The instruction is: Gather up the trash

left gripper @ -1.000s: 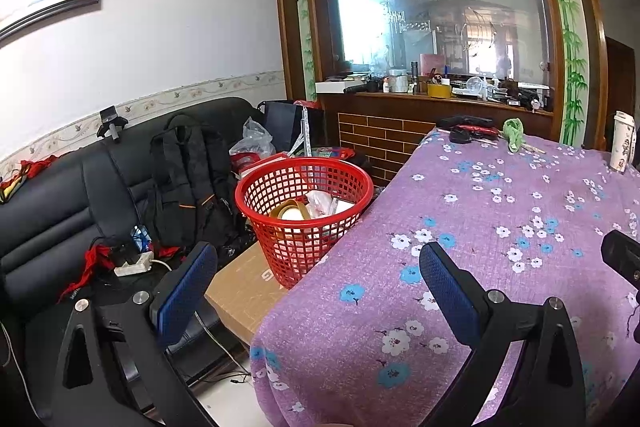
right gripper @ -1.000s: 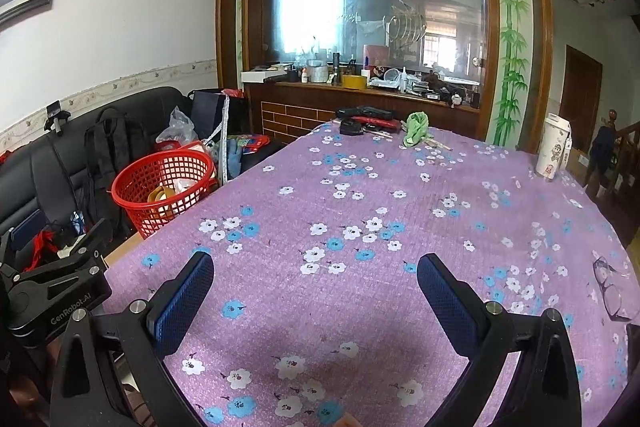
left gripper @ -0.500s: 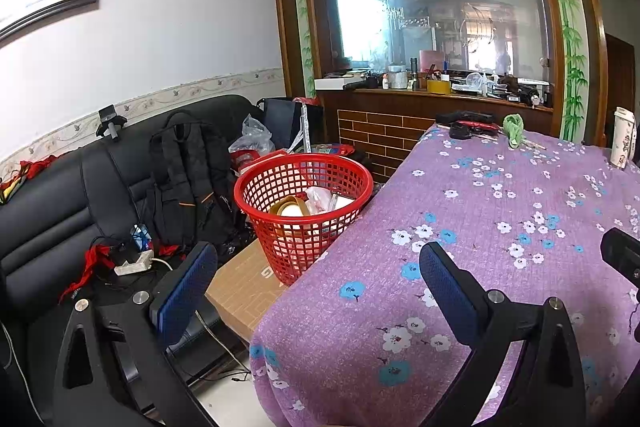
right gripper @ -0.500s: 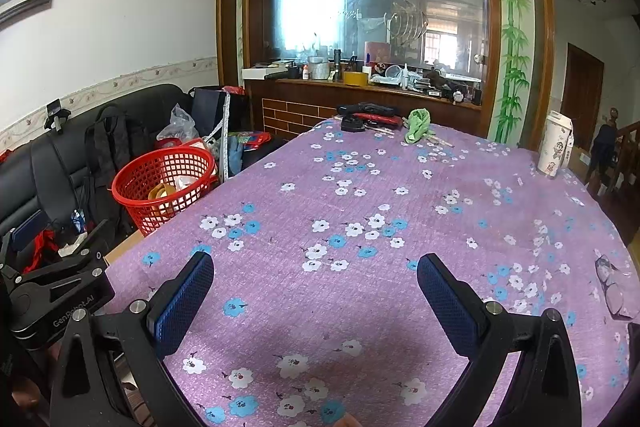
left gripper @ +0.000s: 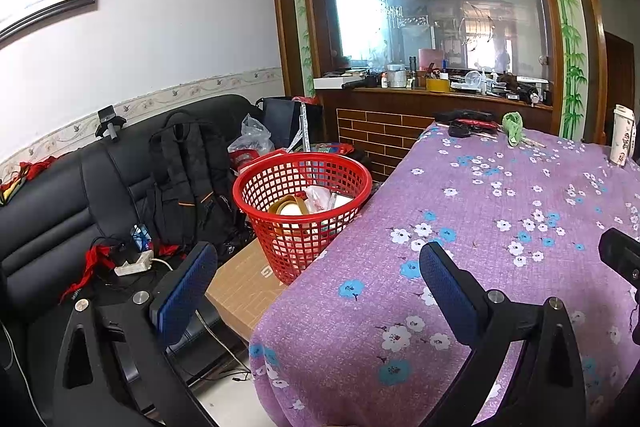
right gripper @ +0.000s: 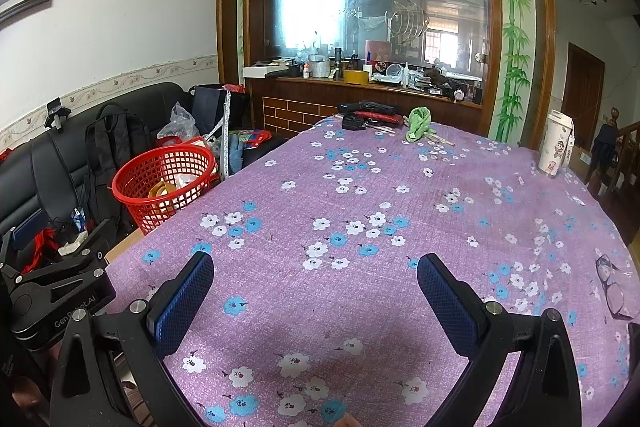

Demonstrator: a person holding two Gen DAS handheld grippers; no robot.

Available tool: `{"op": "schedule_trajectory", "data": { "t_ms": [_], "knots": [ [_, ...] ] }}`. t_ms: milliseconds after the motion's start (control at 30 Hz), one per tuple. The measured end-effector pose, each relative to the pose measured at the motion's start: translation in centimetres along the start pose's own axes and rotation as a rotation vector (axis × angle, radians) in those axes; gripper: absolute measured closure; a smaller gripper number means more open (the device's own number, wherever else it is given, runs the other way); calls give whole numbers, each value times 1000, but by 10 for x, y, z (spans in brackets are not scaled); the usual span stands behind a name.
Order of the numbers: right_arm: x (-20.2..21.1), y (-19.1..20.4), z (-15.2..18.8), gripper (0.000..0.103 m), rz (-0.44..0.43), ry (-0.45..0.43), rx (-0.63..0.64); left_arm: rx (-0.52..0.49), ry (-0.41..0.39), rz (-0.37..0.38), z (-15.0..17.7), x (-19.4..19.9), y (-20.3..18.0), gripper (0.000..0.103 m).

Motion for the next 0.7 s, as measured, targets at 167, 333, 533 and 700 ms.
{"op": "schedule_trajectory", "data": {
  "t_ms": [167,333,533,700],
  "knots": [
    [0,0,1,0,-1,0,-1,-1,0,1,0,0,0,2],
    [0,0,1,0,-1,0,0,1,2,3,0,0,-1,2],
    [0,1,1,0,-2,0,1,-5,4,8,0,0,-4,2],
    [0,1,1,0,-2,-1,1,-6,5,11,0,-1,-4,2]
  ]
}}
Point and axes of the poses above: each gripper's, at about its wrist camera, not at the fingertips, and x roughly against the way its jaws point, y to its left, z to its underside, the point moved 3 cm from there along -x, roughly the way its jaws point, and after that the axes turned 13 degrees about -y, right-handed, at the moved point
